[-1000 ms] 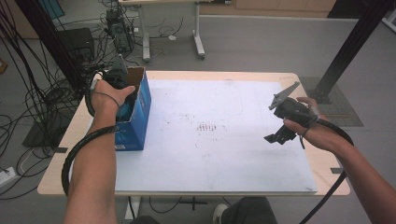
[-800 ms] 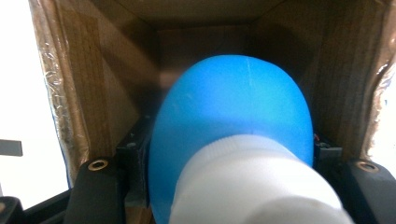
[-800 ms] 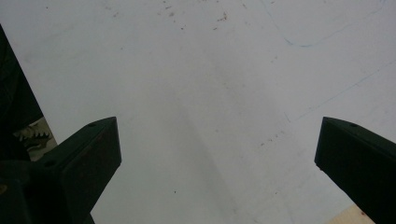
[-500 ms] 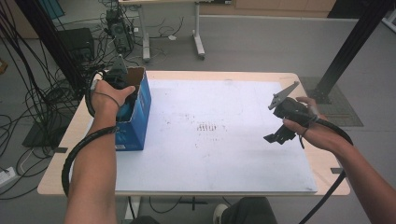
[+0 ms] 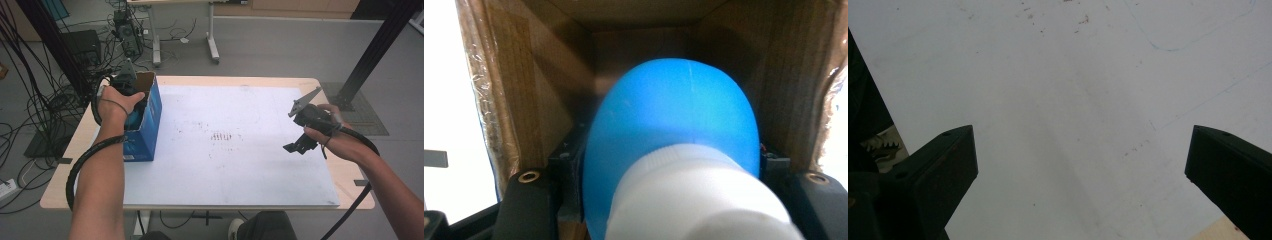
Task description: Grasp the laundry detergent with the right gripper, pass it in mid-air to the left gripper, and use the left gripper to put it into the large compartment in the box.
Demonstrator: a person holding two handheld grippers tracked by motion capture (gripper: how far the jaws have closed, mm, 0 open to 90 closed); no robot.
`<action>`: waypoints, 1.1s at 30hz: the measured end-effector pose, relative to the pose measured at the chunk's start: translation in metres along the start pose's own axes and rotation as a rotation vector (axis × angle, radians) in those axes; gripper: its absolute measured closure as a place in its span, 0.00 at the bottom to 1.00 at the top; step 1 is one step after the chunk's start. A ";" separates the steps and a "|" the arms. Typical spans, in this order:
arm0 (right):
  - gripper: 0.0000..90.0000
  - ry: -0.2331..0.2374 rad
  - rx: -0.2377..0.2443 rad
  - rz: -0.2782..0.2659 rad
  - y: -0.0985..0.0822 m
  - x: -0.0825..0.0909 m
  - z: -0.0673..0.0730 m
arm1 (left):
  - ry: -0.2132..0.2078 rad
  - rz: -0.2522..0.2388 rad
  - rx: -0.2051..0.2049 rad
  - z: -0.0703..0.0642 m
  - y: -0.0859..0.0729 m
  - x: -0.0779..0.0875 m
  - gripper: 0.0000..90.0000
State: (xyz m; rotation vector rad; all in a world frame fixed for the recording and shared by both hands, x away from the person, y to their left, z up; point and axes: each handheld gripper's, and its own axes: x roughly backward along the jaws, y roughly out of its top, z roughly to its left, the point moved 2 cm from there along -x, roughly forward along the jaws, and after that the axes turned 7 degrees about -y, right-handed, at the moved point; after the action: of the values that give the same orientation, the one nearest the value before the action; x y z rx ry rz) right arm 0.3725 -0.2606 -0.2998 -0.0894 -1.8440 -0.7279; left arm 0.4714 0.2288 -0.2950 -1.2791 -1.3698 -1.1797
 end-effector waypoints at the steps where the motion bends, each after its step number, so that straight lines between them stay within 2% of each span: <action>1: 0.00 -0.001 -0.001 -0.001 0.000 0.000 0.000 | 0.000 0.001 0.000 0.000 0.000 0.000 0.40; 33: 0.00 -0.005 -0.004 0.000 -0.002 0.006 0.002 | -0.016 -0.018 0.010 0.001 -0.002 -0.001 0.39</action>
State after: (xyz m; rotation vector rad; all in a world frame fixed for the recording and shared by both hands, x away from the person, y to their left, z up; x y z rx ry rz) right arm 0.3682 -0.2631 -0.2963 -0.0942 -1.8469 -0.7321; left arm 0.4692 0.2293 -0.2964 -1.2743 -1.3994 -1.1756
